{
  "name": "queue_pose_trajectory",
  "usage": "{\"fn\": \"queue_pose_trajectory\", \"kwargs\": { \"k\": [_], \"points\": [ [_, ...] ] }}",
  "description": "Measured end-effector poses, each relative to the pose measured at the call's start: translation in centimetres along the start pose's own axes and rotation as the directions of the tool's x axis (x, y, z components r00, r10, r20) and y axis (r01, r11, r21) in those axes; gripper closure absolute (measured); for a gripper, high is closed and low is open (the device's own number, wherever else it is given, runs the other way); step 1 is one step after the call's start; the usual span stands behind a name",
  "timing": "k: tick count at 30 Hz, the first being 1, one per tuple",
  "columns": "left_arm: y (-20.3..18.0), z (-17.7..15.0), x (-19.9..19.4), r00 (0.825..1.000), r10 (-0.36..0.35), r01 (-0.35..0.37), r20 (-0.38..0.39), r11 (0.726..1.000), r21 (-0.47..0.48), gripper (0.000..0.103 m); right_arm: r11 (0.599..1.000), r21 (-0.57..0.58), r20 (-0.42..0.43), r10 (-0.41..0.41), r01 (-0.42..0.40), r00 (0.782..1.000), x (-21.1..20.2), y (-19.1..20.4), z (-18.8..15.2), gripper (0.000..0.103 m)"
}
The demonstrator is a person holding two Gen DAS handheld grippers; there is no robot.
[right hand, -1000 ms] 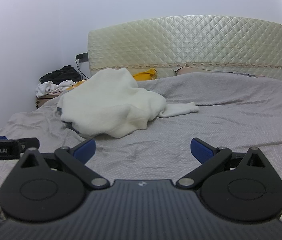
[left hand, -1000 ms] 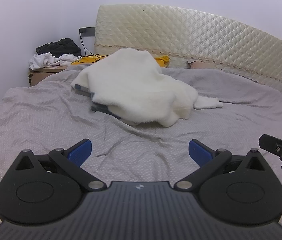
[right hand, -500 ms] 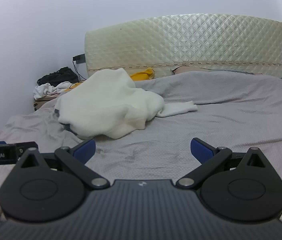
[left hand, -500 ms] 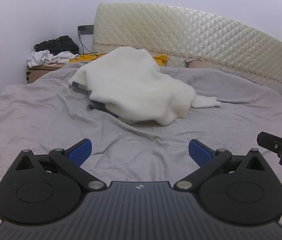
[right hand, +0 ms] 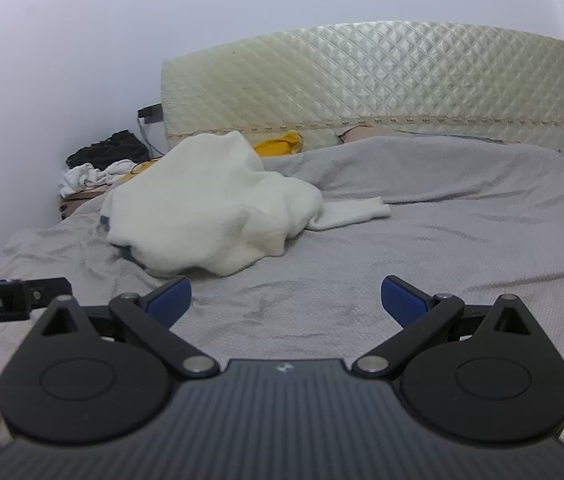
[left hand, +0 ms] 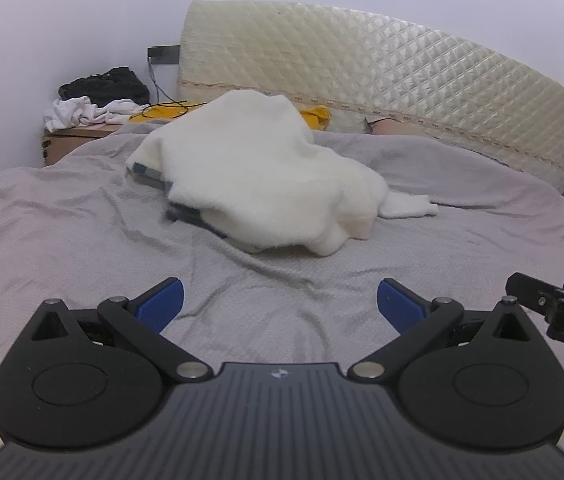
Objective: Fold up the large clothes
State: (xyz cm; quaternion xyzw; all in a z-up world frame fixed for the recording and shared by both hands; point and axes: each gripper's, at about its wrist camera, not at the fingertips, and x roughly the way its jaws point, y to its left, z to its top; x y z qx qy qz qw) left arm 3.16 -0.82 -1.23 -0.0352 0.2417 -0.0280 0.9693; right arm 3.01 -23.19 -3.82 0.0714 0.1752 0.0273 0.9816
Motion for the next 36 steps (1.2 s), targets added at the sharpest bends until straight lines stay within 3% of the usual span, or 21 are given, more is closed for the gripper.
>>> {"fn": "queue_pose_trajectory", "kwargs": {
  "k": [8,12,15,18,25,29,32,36],
  "points": [
    [0.7,3.2,5.1,0.999,-0.02,0.019,-0.047,1.0,-0.025,0.0,0.994,0.109,0.004,0.012,-0.013,1.0,4.1,-1.1,1.2,0.0],
    [1.4,4.4,8.9,0.996,-0.042,0.039,-0.084,0.999,-0.037,0.0,0.997,0.073,0.009,-0.039,0.038,0.999,6.8,-0.9,1.6,0.0],
    [1.9,4.7,11.6,0.993,-0.032,0.028,-0.11,0.999,-0.035,0.0,0.993,0.112,0.007,0.024,-0.025,1.0,9.2,-1.1,1.8,0.0],
    [3.3,4.8,14.2,0.987,-0.081,0.066,-0.139,0.992,-0.112,0.0,0.983,0.166,-0.031,0.086,-0.079,0.996,12.3,-1.3,1.9,0.001],
    [7.3,3.2,21.1,0.962,-0.207,0.14,-0.18,0.936,-0.324,0.0,0.93,0.331,-0.105,0.204,-0.16,0.973,19.3,-2.2,1.6,0.003],
    [8.5,2.7,24.7,0.94,-0.301,0.201,-0.161,0.869,-0.453,0.005,0.899,0.395,-0.124,0.255,-0.188,0.959,23.0,-3.0,1.3,0.003],
    [8.6,3.1,26.9,0.934,-0.324,0.215,-0.153,0.849,-0.483,0.015,0.858,0.463,-0.128,0.314,-0.224,0.941,26.1,-4.2,1.4,0.003],
    [9.2,2.9,29.4,0.928,-0.353,0.241,-0.12,0.813,-0.529,0.015,0.787,0.552,-0.099,0.39,-0.276,0.915,30.4,-5.8,1.8,0.003]
  ]
}}
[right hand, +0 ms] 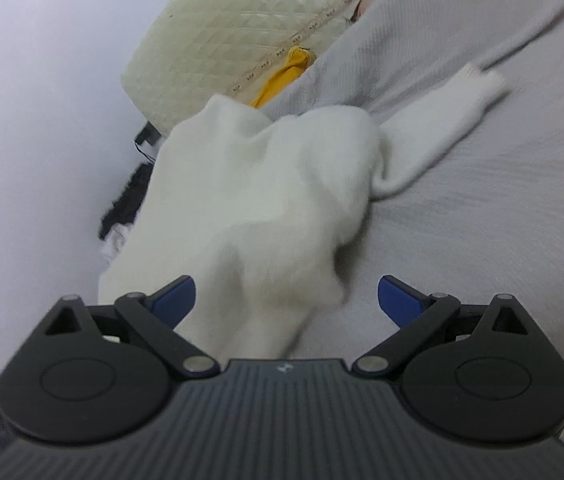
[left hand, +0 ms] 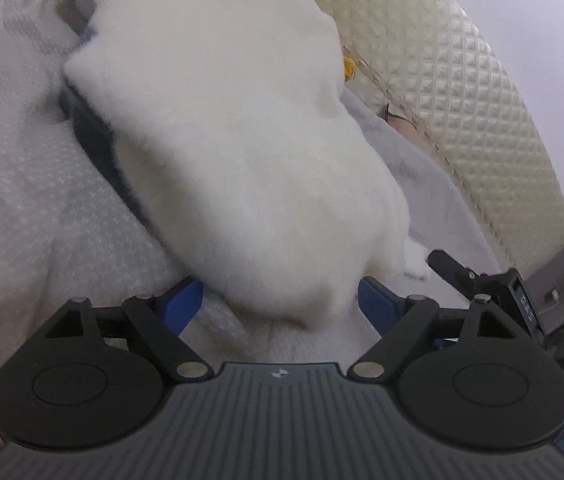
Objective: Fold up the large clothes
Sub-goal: 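Reach both grippers into the sweater and close them on its fabric, then lift the sweater with both grippers and shake it out in the air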
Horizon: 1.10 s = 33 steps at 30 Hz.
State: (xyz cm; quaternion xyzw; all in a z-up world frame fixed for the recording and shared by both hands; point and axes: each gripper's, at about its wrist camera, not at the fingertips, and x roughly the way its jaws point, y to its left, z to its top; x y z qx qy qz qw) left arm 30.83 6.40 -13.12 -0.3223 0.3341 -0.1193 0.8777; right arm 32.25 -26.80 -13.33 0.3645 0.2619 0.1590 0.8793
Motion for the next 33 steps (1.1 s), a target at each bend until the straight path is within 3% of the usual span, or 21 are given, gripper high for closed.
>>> {"fn": "queue_pose_trajectory", "kwargs": {
  "k": [2,5,7,9,10,11,13,15,18,20,26,33],
  "points": [
    [0.5,0.2,0.9,1.0,-0.015,0.015,-0.002,1.0,-0.014,0.015,0.999,0.029,-0.009,0.028,-0.028,1.0,1.6,-0.8,0.9,0.003],
    [1.3,0.6,1.8,0.996,-0.091,0.091,0.004,0.993,-0.08,0.016,1.0,-0.017,-0.027,0.024,-0.025,0.999,4.0,-1.2,1.7,0.003],
    [1.6,0.9,2.5,0.993,-0.119,0.12,0.02,0.985,-0.124,0.02,0.999,-0.019,-0.056,0.029,-0.03,0.998,5.3,-1.9,1.8,0.003],
    [2.0,1.1,2.8,0.992,-0.122,0.125,0.029,0.981,-0.151,0.032,0.997,0.007,-0.025,0.079,-0.079,0.997,5.2,-2.5,1.7,0.007],
    [2.0,1.2,2.8,0.991,-0.127,0.132,0.039,0.978,-0.164,0.035,0.995,0.029,-0.019,0.097,-0.097,0.995,5.4,-2.7,1.8,0.012],
    [2.3,1.4,2.8,0.989,-0.138,0.145,0.052,0.973,-0.18,0.04,0.992,0.057,-0.022,0.118,-0.116,0.993,5.8,-2.9,1.9,0.027],
    [2.3,1.6,2.7,0.985,-0.154,0.165,0.073,0.967,-0.194,0.05,0.99,0.069,-0.017,0.121,-0.119,0.993,6.1,-3.0,1.8,0.036],
    [2.2,2.2,2.3,0.981,-0.173,0.188,0.092,0.962,-0.196,0.069,0.993,0.06,-0.017,0.101,-0.1,0.995,6.2,-3.0,1.6,0.061],
    [1.3,3.0,1.4,0.98,-0.178,0.193,0.093,0.964,-0.185,0.083,0.993,0.05,-0.009,0.107,-0.106,0.994,5.6,-2.6,1.8,0.08],
    [0.7,3.8,0.3,0.976,-0.182,0.198,0.121,0.97,-0.143,0.085,0.993,-0.02,-0.01,0.112,-0.112,0.994,4.8,-1.4,2.1,0.083],
    [1.0,3.9,-4.9,0.953,-0.23,0.26,0.196,0.955,-0.144,0.088,0.985,-0.088,-0.004,0.15,-0.15,0.989,2.0,1.8,3.8,0.086],
    [0.7,2.9,-13.2,0.931,-0.279,0.317,0.237,0.938,-0.141,0.089,0.965,-0.216,-0.003,0.152,-0.149,0.988,-6.0,8.3,2.5,0.088]
  ]
}}
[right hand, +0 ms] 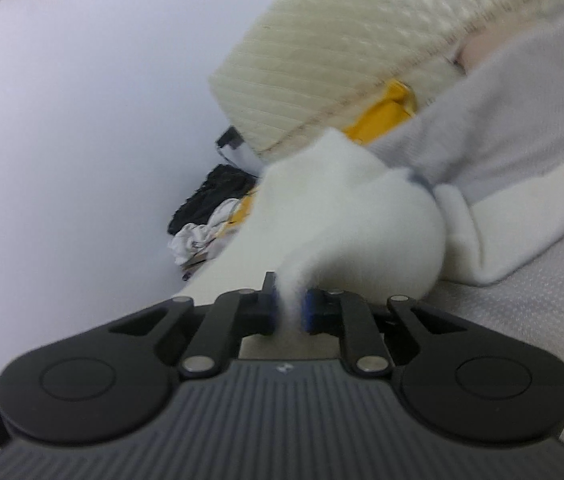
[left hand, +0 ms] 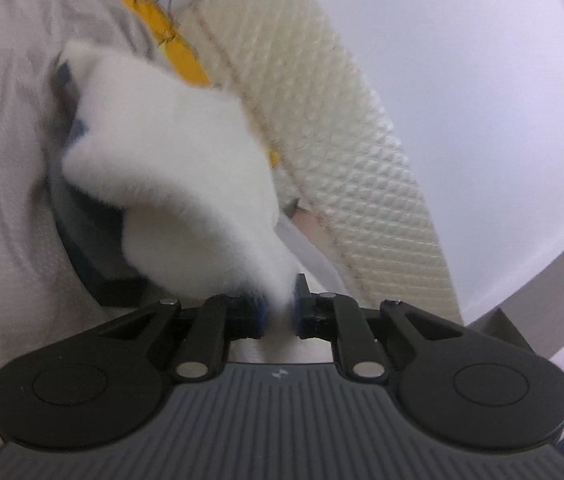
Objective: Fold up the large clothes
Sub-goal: 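Lift the sweater with both grippers and shake it out in the air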
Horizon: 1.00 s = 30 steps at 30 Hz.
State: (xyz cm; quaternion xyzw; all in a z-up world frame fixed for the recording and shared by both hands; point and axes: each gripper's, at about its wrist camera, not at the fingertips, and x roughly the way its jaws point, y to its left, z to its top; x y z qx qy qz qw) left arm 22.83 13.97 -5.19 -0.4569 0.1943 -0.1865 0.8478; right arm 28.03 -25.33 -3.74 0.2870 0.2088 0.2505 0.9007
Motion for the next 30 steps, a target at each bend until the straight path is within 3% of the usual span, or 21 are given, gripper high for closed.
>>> {"fn": "queue_pose_trajectory", "kwargs": {
  "k": [8,14,19,23,30],
  "points": [
    [-2.0,-2.4,-8.6,0.997,-0.081,0.081,-0.01,0.997,0.015,0.089,0.996,-0.089,-0.008,-0.017,0.016,1.0,-8.8,6.7,-3.5,0.088],
    [-2.5,-4.8,-13.8,0.998,-0.005,0.005,-0.055,1.0,-0.002,0.089,0.998,-0.056,-0.016,-0.034,0.033,0.999,-13.7,9.8,-6.7,0.088],
    [-2.7,-6.9,-13.8,0.988,0.113,-0.108,-0.101,0.993,0.053,0.089,0.99,-0.016,-0.096,-0.141,0.14,0.985,-14.8,9.0,-10.4,0.088],
    [-1.7,-8.4,-11.3,0.967,0.212,-0.205,-0.142,0.977,0.066,0.089,0.98,0.052,-0.174,-0.182,0.194,0.968,-13.3,6.3,-12.1,0.087],
    [0.6,-9.8,-9.4,0.93,0.304,-0.303,-0.207,0.952,0.038,0.087,0.968,0.125,-0.261,-0.18,0.218,0.948,-11.7,4.9,-13.9,0.085]
  ]
}}
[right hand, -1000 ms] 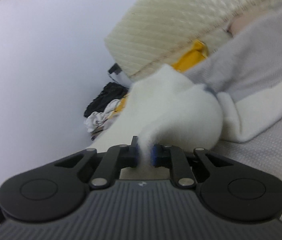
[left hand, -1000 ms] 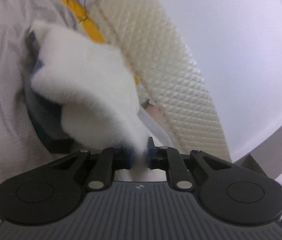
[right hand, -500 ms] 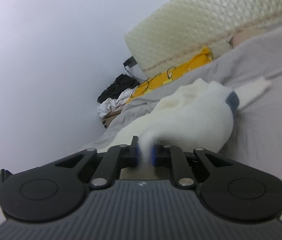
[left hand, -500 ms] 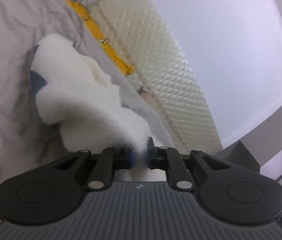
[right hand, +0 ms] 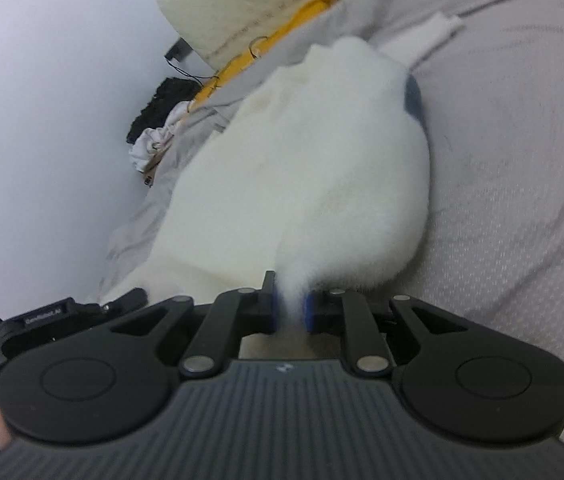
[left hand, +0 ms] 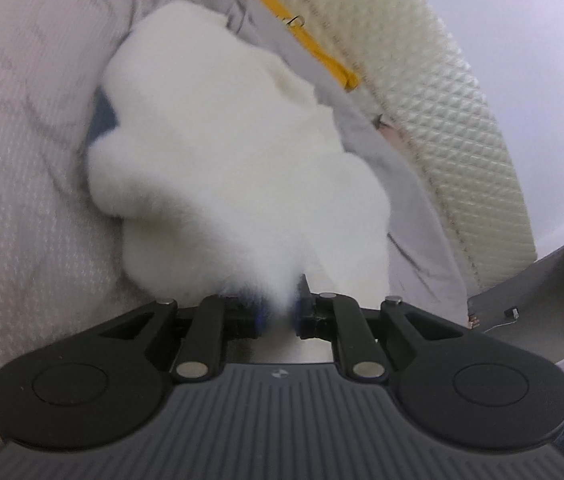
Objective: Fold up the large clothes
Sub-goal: 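Lift the sweater with both grippers and shake it out in the air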
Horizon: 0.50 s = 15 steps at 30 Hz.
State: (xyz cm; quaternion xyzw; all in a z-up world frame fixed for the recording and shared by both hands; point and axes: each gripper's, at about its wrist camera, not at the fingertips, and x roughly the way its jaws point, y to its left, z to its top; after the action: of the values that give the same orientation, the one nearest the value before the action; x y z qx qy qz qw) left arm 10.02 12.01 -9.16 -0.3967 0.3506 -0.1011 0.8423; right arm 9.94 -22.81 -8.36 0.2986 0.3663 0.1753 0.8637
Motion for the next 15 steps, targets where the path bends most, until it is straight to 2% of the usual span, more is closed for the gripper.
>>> {"fn": "queue_pose_trajectory", "kwargs": {
  "k": [1,3,4,5,6,7,9,11,15],
  "points": [
    [0.2,0.0,0.2,1.0,0.013,-0.013,-0.01,1.0,-0.005,0.085,1.0,0.016,-0.016,0.002,-0.002,1.0,0.2,0.0,-0.1,0.085],
    [0.4,-0.4,0.7,0.998,0.048,-0.048,-0.036,0.999,-0.016,0.069,0.998,0.057,-0.041,0.005,-0.003,0.999,0.4,-0.7,-0.5,0.084],
    [0.6,-0.5,0.9,0.997,0.055,-0.057,-0.049,0.998,-0.024,0.064,0.997,0.079,-0.048,0.007,-0.003,0.999,0.6,-1.0,-0.5,0.083],
    [0.7,-0.7,1.2,0.997,0.056,-0.057,-0.058,0.998,-0.03,0.054,0.995,0.104,-0.053,0.01,-0.004,0.999,0.4,-1.1,-0.7,0.079],
    [0.7,-0.9,1.3,0.996,0.06,-0.062,-0.065,0.998,-0.032,0.048,0.991,0.134,-0.059,0.015,-0.007,0.998,0.4,-1.4,-0.8,0.071],
    [0.8,-1.0,1.4,0.995,0.068,-0.07,-0.072,0.997,-0.03,0.046,0.987,0.158,-0.062,0.024,-0.014,0.998,0.4,-1.6,-0.8,0.066],
    [0.8,-1.3,1.6,0.993,0.085,-0.087,-0.078,0.996,-0.025,0.039,0.978,0.205,-0.062,0.04,-0.027,0.997,0.3,-2.1,-0.9,0.045],
    [0.9,-1.7,1.9,0.99,0.099,-0.102,-0.098,0.994,-0.031,0.038,0.97,0.242,-0.061,0.043,-0.026,0.997,0.3,-2.8,-0.9,0.04],
    [1.2,-2.6,2.6,0.984,0.114,-0.121,-0.14,0.992,-0.043,0.036,0.946,0.323,-0.079,0.052,-0.023,0.996,0.9,-4.2,-1.3,0.04]
  ]
}}
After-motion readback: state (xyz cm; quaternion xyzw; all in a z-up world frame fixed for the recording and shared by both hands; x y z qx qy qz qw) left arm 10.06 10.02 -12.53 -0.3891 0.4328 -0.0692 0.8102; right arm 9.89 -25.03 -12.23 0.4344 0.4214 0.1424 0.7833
